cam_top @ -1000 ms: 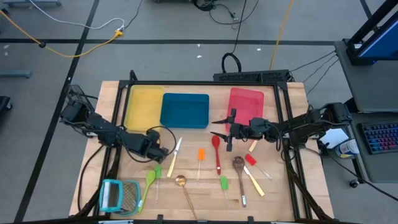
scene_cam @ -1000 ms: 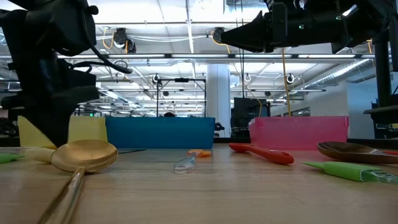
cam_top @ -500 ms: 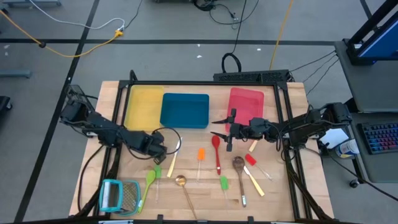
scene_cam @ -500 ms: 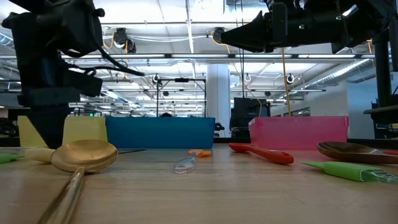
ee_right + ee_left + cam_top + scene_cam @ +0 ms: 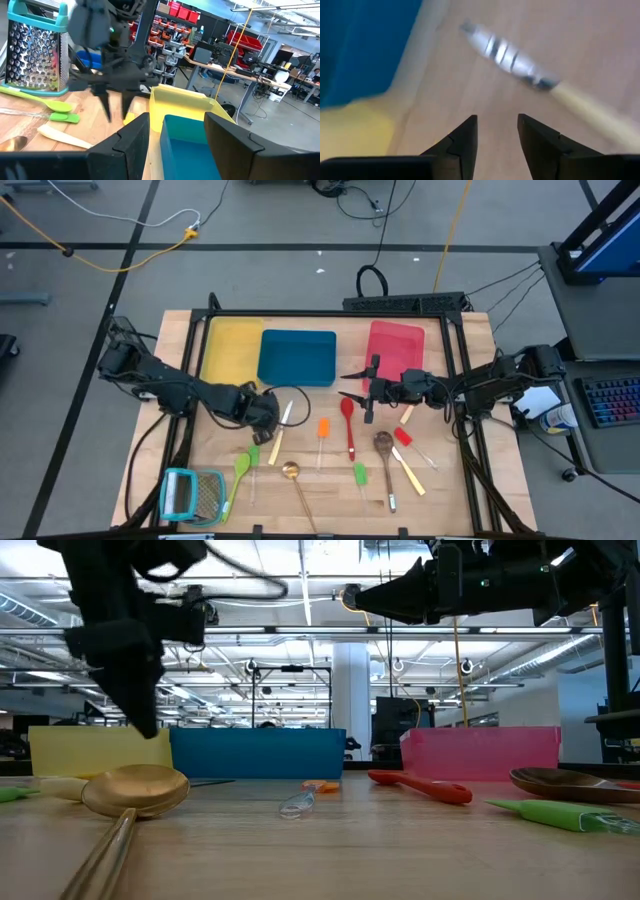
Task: Pick & Place Kitchen Items
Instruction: Put the yellow spatula into the blue bin
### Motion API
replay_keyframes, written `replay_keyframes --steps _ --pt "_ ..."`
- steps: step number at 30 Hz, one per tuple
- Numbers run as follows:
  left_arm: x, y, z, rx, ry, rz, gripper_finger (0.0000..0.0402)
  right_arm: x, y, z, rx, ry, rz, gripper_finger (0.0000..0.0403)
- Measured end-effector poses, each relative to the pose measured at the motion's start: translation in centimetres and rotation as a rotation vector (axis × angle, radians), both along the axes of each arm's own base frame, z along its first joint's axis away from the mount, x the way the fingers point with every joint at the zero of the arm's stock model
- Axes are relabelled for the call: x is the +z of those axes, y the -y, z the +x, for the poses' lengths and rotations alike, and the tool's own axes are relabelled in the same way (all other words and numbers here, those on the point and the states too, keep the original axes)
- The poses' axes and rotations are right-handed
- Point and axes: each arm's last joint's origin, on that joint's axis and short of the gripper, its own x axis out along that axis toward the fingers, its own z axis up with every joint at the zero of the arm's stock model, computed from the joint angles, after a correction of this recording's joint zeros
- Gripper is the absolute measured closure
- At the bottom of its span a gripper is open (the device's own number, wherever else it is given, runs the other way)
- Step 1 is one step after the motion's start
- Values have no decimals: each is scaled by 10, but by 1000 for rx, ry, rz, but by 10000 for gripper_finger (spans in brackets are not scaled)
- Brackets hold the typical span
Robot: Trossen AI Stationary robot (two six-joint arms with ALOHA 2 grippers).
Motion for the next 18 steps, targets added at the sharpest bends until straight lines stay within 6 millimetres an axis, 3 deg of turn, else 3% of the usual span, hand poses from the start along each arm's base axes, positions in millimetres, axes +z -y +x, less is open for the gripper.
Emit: replay_keyframes --steps 9,18 --pt "-12 -21 -15 56 -162 -2 256 0 0 0 0 0 0 220" --pt "-34 -28 -33 72 -250 -11 256 0 0 0 0 0 0 220"
